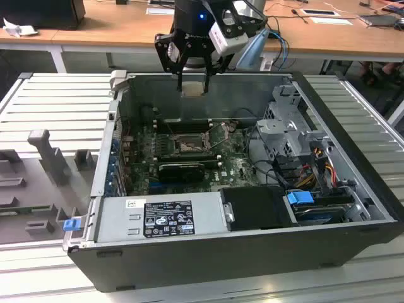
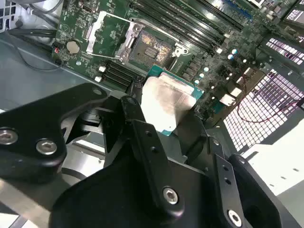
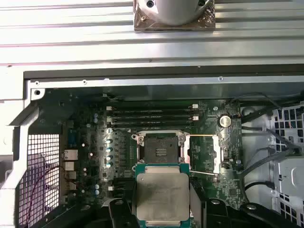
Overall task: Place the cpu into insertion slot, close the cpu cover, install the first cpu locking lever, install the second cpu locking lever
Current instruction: 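Place the cpu into insertion slot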
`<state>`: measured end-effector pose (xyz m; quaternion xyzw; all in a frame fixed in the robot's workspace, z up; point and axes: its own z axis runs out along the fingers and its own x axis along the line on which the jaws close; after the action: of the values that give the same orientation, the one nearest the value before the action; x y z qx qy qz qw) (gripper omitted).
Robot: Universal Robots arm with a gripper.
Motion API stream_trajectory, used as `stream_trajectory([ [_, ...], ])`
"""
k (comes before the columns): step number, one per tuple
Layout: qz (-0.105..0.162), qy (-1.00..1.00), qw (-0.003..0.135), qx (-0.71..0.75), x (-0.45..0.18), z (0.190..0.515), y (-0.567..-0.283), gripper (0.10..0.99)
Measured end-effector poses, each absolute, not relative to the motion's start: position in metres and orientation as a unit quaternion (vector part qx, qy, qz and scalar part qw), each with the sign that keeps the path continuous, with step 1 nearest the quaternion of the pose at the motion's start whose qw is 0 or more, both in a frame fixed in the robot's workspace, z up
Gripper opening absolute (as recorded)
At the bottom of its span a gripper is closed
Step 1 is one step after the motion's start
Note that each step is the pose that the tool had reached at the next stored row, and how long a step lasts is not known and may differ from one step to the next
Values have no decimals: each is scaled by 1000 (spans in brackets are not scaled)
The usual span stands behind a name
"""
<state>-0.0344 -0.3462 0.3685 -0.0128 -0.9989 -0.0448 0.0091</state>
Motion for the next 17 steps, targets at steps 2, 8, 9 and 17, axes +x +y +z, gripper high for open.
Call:
stream_trajectory([
  [2,-45,-999,9,-17,-34,368,-346,537],
  [8,-45,-998,8,-48,-35,368,-346,537],
  [9,-45,-998,7,-51,-35,368,-346,537],
  [17,-45,-997,7,-56,-35,366,-346,537],
])
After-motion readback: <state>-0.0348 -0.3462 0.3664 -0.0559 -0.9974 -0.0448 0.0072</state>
